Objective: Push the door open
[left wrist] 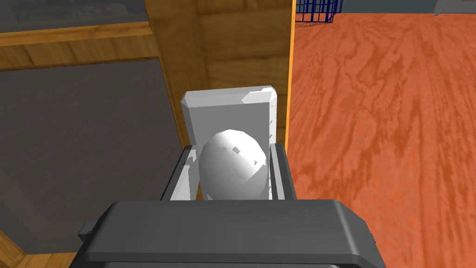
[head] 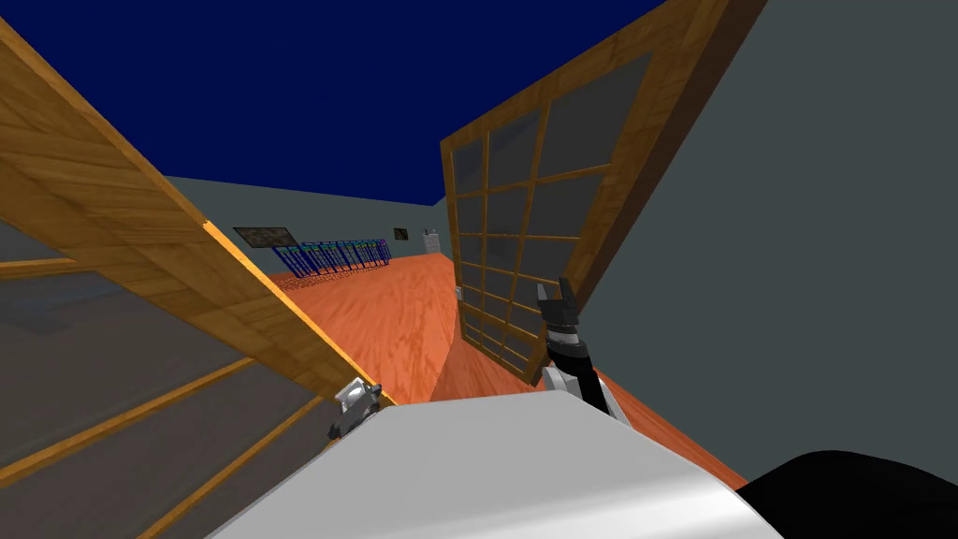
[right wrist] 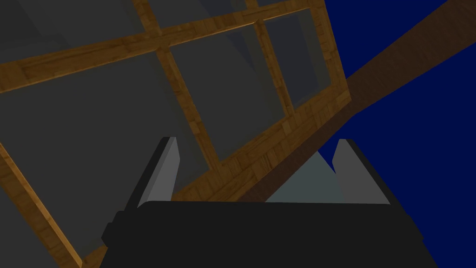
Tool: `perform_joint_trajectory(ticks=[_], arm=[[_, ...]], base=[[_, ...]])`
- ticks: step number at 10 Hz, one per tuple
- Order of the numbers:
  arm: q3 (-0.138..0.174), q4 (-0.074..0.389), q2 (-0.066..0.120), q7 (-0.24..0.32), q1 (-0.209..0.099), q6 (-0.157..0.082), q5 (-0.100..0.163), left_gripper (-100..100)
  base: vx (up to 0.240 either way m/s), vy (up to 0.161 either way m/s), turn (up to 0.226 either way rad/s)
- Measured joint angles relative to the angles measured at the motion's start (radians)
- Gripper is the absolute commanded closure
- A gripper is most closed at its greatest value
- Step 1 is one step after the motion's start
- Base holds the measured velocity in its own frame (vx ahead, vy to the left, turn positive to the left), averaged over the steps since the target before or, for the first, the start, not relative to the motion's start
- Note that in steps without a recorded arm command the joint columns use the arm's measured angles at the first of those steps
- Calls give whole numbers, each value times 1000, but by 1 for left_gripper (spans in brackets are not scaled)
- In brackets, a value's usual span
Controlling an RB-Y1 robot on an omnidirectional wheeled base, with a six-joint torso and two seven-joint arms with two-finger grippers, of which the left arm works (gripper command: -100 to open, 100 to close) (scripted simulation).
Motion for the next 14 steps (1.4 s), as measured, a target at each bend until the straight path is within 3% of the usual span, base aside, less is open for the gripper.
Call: perform_joint_trajectory(ticks=[3, 7, 8, 9, 10, 11, 13, 14], arm=[[29, -13, -9, -6, 21, -16, 29, 100], [67, 22, -22, -34, -13, -58, 67, 100], [81, 24, -28, -46, -22, -70, 80, 100], [93, -14, -44, -74, -8, -73, 93, 100], [104, -18, -47, -85, -11, -82, 101, 100], [117, -1, -50, -86, -24, -98, 109, 100], [140, 14, -83, -99, -36, -132, 129, 100], [142, 13, -83, -101, -37, -136, 130, 100]], base=[[105, 69, -46], [114, 189, -25], [136, 226, -25], [112, 173, -2], [110, 138, -3], [127, 168, -7], [85, 109, -5], [57, 81, 16]])
